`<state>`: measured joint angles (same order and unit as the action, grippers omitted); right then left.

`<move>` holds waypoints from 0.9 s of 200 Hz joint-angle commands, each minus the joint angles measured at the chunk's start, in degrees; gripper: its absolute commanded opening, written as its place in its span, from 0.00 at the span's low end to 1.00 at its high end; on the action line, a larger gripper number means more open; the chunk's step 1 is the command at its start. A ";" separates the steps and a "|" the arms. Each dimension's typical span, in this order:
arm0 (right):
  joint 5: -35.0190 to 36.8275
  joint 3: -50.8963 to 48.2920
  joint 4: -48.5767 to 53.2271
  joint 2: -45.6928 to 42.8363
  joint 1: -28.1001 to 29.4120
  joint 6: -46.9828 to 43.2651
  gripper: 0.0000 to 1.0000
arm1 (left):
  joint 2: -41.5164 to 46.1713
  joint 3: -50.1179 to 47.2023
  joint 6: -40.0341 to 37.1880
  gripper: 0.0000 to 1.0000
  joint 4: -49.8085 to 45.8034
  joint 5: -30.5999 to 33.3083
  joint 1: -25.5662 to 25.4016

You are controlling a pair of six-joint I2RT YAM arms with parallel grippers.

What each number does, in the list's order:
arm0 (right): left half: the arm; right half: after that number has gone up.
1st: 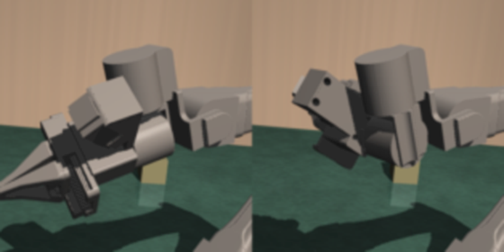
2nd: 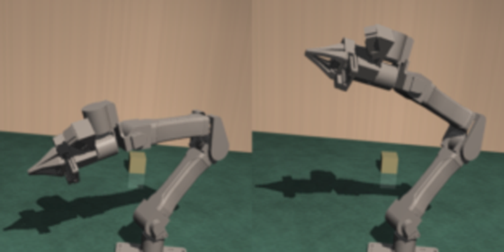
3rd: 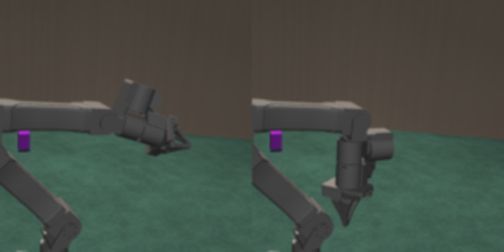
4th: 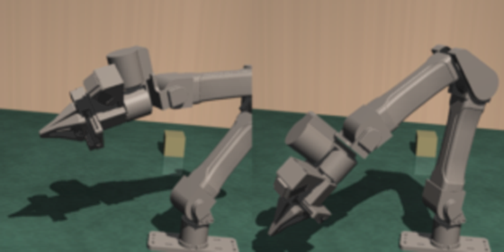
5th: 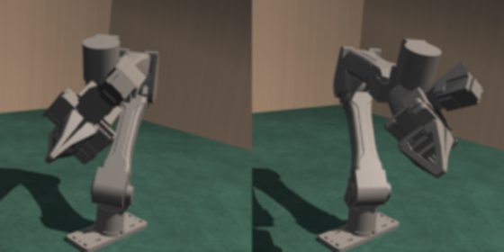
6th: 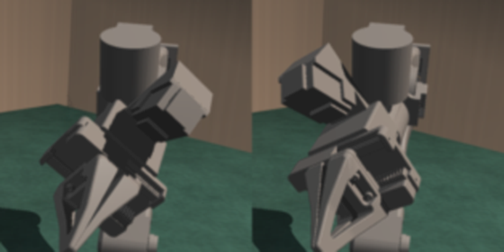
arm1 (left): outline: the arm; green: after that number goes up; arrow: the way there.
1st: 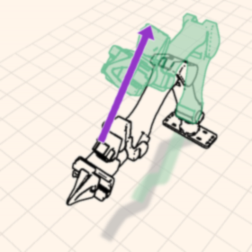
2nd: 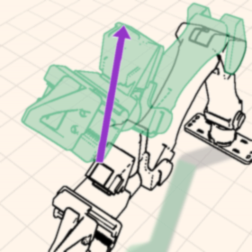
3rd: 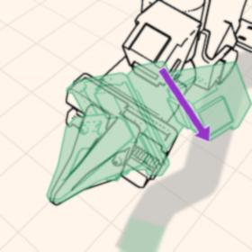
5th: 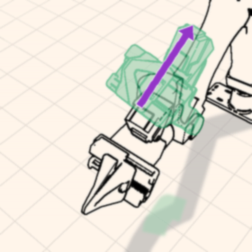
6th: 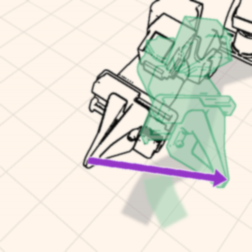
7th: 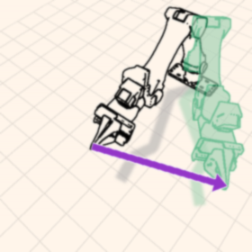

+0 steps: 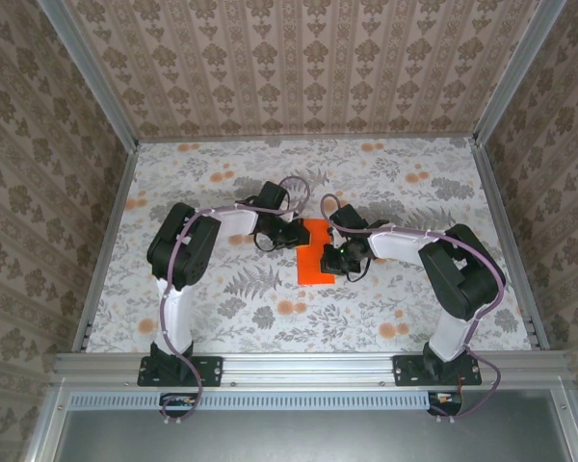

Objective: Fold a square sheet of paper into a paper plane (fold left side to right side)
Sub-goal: First fold the square sheet of paper in half at the center of the table.

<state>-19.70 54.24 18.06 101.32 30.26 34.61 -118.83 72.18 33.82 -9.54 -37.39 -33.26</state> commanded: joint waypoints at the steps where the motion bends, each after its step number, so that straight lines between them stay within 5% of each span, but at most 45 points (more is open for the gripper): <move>1: 6.33 -2.21 7.69 2.86 -0.90 -1.36 0.08 | -1.14 -0.18 -0.88 0.08 2.27 3.96 1.78; 180: 6.51 -4.61 7.81 1.61 -2.13 -1.58 0.08 | -10.99 15.88 -3.24 0.08 -5.17 7.96 6.54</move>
<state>-19.27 53.76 17.58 101.14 29.02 33.15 -127.33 86.72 32.73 -13.78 -34.94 -28.86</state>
